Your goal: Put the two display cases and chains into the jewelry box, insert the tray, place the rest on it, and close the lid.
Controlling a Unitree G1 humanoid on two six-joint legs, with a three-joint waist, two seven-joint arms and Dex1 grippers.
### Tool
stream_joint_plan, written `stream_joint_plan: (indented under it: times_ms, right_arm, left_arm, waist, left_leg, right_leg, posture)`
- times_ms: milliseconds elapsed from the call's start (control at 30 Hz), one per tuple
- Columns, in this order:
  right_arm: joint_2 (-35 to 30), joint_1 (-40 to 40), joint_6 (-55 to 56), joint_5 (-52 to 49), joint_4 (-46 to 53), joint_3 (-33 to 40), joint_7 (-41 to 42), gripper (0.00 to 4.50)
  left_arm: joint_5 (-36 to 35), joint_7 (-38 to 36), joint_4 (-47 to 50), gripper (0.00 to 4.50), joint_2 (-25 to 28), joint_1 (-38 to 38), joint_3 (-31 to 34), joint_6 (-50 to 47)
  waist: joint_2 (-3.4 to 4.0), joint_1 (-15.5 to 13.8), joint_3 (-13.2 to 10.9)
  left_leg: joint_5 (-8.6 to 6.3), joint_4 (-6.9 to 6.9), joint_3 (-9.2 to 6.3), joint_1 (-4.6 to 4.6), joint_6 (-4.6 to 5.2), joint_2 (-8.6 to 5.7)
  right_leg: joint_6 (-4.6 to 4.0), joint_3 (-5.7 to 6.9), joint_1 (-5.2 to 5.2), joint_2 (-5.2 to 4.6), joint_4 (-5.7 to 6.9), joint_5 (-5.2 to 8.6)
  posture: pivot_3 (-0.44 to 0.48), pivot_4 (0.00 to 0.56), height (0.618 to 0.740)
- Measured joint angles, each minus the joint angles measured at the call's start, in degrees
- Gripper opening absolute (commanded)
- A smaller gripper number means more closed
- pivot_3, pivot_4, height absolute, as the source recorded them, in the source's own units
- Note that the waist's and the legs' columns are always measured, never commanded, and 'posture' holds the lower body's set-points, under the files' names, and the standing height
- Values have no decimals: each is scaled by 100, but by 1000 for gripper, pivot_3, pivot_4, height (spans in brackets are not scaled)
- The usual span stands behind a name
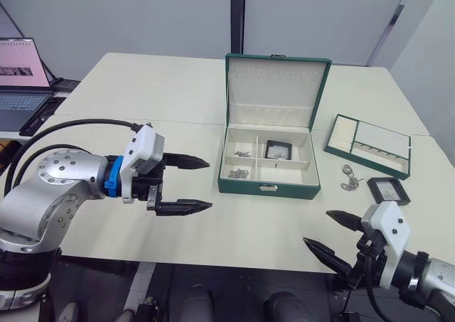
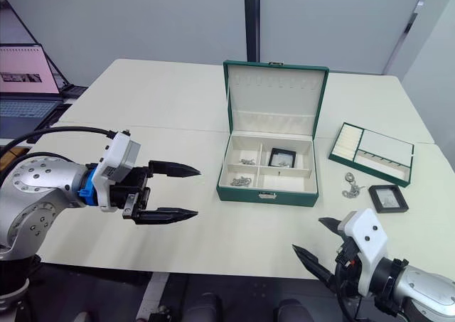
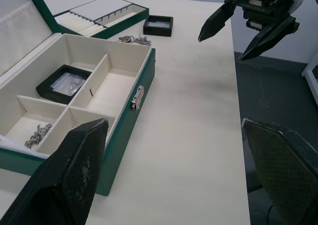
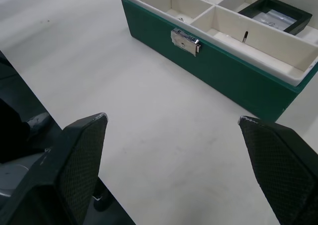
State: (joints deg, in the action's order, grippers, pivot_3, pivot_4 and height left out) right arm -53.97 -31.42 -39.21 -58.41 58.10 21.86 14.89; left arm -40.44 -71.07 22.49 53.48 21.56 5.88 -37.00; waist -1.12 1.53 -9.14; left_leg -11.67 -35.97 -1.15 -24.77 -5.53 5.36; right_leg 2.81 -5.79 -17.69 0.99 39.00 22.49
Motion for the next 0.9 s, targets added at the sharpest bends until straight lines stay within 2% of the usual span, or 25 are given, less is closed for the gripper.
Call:
stream_joint_plan:
  times_ms: [233,433,567,667,900]
  right_arm:
    - [-372,142,-747,-450,-822,1393,61,4500]
    - [-679,651,-1614,-571,-1787,1643,-52,4500]
    - [-930,1402,-2024,-459,-2519,1296,-71,4500]
    - [-1112,2155,-2238,-164,-3175,763,-18,4500]
    - [-984,3508,-2403,672,-4223,-402,136,4500]
  left_arm:
    - [-2,-81,-88,4480,-170,179,-125,18]
    - [-2,-66,-107,4480,-286,283,-137,18]
    - [7,-61,-137,4480,-335,355,-177,20]
    - [29,-29,-193,4480,-378,394,-211,28]
    - [79,75,-195,4480,-425,295,-225,109]
  waist:
    - [-1,5,0]
    - [1,1,-1]
    - [2,16,-1]
    - [5,18,-3]
    - [10,11,-6]
  left_leg:
    - [0,-1,0,4,0,0]
    - [0,-2,2,4,1,-3]
    - [0,-3,3,6,1,-1]
    - [0,-4,6,7,1,-1]
    - [0,-3,8,6,1,0]
  right_leg:
    - [0,1,6,1,-1,0]
    - [0,-3,7,0,-3,0]
    - [-1,-4,8,1,-3,0]
    - [-1,-7,7,0,-3,0]
    - [-1,-8,1,-1,-3,0]
  posture:
    - [0,150,740]
    - [0,150,740]
    - [0,150,740]
    - [0,150,740]
    - [0,150,740]
